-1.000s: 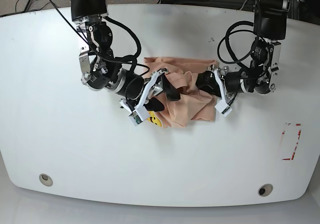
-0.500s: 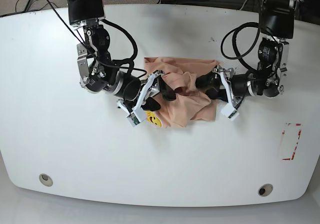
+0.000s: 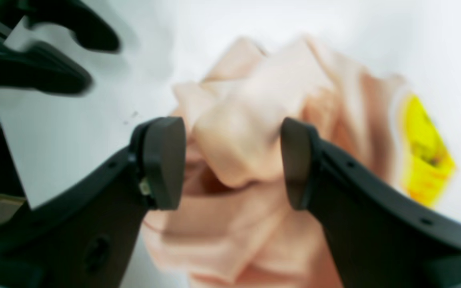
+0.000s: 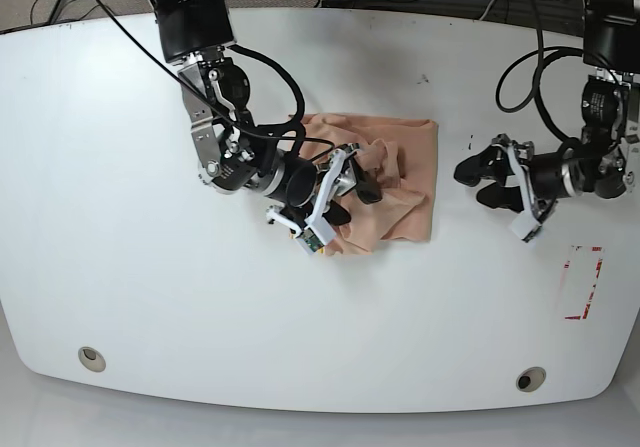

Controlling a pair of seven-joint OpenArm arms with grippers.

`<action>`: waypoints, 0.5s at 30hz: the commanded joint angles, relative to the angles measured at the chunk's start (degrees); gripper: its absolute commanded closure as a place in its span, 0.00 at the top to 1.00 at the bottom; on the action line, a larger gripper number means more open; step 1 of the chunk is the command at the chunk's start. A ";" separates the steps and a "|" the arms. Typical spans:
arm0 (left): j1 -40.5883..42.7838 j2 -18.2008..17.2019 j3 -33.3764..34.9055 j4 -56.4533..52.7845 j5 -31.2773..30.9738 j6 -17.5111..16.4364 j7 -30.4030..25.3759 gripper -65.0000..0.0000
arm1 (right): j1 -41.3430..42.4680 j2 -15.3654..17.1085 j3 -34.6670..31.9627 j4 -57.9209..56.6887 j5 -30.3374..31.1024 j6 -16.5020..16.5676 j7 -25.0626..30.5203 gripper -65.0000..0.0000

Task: Layout the t-shirt on the table in an organized manner, then fold the t-shirt properly
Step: 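Release the left gripper and press the folded bundle with the right gripper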

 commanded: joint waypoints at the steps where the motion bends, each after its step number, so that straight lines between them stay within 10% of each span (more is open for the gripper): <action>1: 1.73 -1.41 -5.22 2.84 -1.36 -0.23 -1.00 0.57 | 1.64 -1.90 -0.20 -1.50 -2.29 0.39 2.34 0.55; 11: 6.04 -2.99 -13.84 3.90 -1.36 -0.23 2.07 0.57 | 2.35 -4.01 -0.03 -7.30 -6.42 0.39 6.29 0.54; 15: 7.88 -2.99 -16.56 3.90 -1.19 -0.23 2.07 0.57 | 2.35 -4.36 -0.12 -8.53 -7.12 0.39 7.08 0.36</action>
